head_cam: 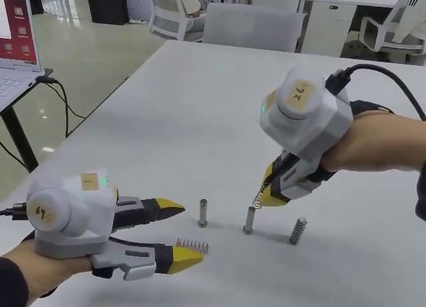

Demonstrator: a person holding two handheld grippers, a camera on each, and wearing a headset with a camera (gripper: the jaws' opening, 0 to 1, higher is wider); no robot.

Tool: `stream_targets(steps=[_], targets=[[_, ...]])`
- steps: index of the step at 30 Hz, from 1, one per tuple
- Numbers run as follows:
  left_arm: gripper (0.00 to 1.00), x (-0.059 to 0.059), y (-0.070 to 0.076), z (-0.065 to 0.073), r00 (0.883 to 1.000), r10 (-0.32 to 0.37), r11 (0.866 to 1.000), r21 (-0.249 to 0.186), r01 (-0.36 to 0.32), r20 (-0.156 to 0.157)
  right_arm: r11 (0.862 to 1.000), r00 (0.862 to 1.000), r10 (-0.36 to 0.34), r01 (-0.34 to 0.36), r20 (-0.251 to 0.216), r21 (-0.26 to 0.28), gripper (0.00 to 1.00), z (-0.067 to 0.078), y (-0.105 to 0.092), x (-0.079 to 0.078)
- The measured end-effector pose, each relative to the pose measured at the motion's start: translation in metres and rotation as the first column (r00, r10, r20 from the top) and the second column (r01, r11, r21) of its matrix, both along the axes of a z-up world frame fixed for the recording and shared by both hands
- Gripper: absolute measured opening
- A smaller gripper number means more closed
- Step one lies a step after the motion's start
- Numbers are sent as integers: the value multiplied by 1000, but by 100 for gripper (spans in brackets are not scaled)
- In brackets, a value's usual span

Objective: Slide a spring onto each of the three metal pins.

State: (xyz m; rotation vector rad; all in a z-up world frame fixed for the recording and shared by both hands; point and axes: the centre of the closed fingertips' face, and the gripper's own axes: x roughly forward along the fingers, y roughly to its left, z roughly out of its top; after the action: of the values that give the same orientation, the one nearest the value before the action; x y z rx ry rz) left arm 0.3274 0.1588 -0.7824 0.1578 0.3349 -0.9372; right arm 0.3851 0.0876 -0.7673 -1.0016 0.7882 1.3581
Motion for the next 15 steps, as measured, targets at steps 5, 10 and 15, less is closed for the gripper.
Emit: stream_targets(steps=[5, 10, 15], targets=[[44, 0, 1, -1, 1000, 0, 1000, -1, 0, -2, 1000, 1000, 5, -5, -9, -15, 8, -7, 3, 2], [44, 1, 2, -2, 1000, 4, 1000, -5, -4, -3, 1000, 1000, 8, -9, -21, -30, 8, -13, 4, 4], [44, 1, 2, -2, 1000, 4, 1000, -4, -4, -5, 999, 1000, 7, -8, -24, -39, 8, -15, 4, 7]])
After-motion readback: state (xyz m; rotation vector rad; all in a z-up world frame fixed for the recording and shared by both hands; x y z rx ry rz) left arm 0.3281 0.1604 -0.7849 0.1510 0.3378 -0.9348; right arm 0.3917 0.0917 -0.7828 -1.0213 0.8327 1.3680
